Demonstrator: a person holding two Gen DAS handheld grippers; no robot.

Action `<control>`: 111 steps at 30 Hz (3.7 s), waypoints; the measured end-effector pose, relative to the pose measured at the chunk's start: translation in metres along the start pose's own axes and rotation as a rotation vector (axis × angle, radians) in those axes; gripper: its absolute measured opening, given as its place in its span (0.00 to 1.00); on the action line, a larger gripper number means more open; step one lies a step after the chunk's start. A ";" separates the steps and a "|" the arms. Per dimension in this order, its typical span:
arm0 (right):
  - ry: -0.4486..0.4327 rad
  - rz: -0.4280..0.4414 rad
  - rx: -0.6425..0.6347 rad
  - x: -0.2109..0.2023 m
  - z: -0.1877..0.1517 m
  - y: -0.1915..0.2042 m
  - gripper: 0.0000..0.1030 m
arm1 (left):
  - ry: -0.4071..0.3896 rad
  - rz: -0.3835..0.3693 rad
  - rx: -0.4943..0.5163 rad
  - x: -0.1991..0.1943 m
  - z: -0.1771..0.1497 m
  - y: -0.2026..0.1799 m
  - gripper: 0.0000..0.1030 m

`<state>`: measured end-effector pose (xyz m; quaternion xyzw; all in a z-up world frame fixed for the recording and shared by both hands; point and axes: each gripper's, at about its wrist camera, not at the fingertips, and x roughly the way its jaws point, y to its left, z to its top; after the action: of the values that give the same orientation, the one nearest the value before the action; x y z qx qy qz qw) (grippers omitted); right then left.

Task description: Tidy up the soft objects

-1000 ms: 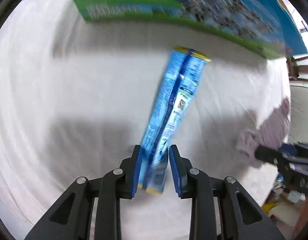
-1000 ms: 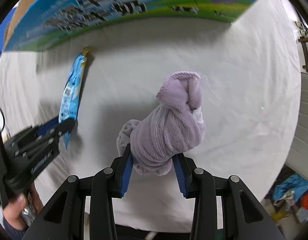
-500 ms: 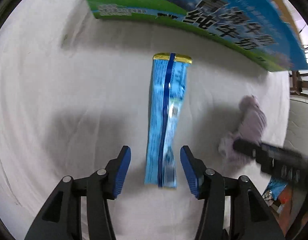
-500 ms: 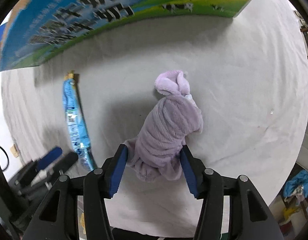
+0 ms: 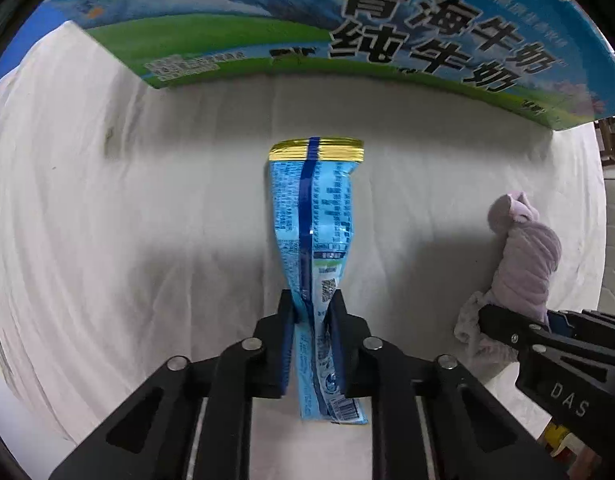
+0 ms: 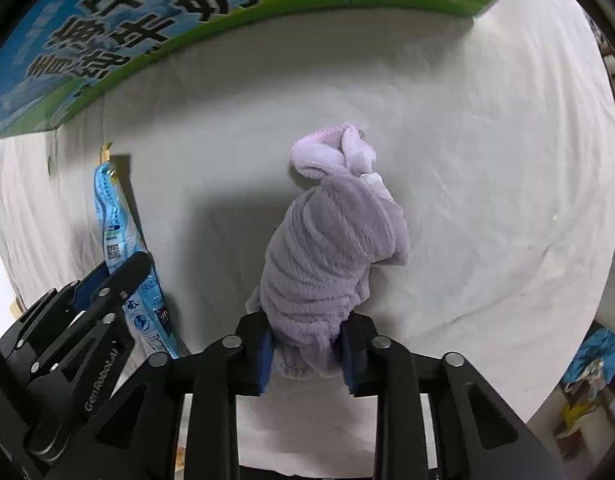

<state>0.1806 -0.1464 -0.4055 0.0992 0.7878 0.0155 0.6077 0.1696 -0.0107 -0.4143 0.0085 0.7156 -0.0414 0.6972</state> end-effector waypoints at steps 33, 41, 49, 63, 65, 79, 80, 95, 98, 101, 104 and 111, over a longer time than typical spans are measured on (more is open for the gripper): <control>-0.352 0.130 -0.165 -0.247 0.010 0.022 0.24 | -0.397 -0.166 0.056 -0.262 0.098 0.000 0.11; -0.326 0.113 -0.156 -0.237 0.074 0.042 0.24 | -0.346 -0.119 0.058 -0.246 0.186 0.017 0.11; -0.248 0.094 -0.131 -0.186 0.131 0.051 0.24 | -0.223 -0.075 0.053 -0.186 0.237 0.029 0.11; -0.093 0.093 -0.146 -0.103 0.174 0.064 0.29 | -0.035 -0.117 0.017 -0.102 0.242 0.040 0.13; -0.075 0.100 -0.139 -0.097 0.177 0.063 0.34 | -0.019 -0.106 0.002 -0.099 0.239 0.040 0.19; -0.168 -0.003 -0.132 -0.119 0.172 0.039 0.54 | -0.149 -0.049 -0.024 -0.146 0.204 0.040 0.43; -0.174 -0.009 -0.132 -0.121 0.170 0.037 0.54 | -0.161 -0.048 -0.024 -0.149 0.201 0.039 0.48; -0.301 -0.109 -0.073 -0.152 0.142 0.005 1.00 | -0.300 -0.002 -0.038 -0.184 0.182 0.032 0.98; -0.322 -0.115 -0.054 -0.163 0.138 0.002 1.00 | -0.309 0.009 -0.042 -0.186 0.181 0.032 0.99; -0.335 -0.113 -0.043 -0.169 0.137 -0.002 1.00 | -0.319 0.015 -0.044 -0.190 0.178 0.031 0.99; -0.346 -0.113 -0.040 -0.174 0.134 -0.002 1.00 | -0.323 0.012 -0.051 -0.195 0.174 0.031 0.99; -0.425 -0.117 -0.048 -0.207 0.103 -0.001 1.00 | -0.381 0.042 -0.057 -0.233 0.145 0.022 0.99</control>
<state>0.3298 -0.1941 -0.2347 0.0397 0.6461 -0.0225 0.7619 0.3226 0.0113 -0.1866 -0.0043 0.5713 -0.0077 0.8207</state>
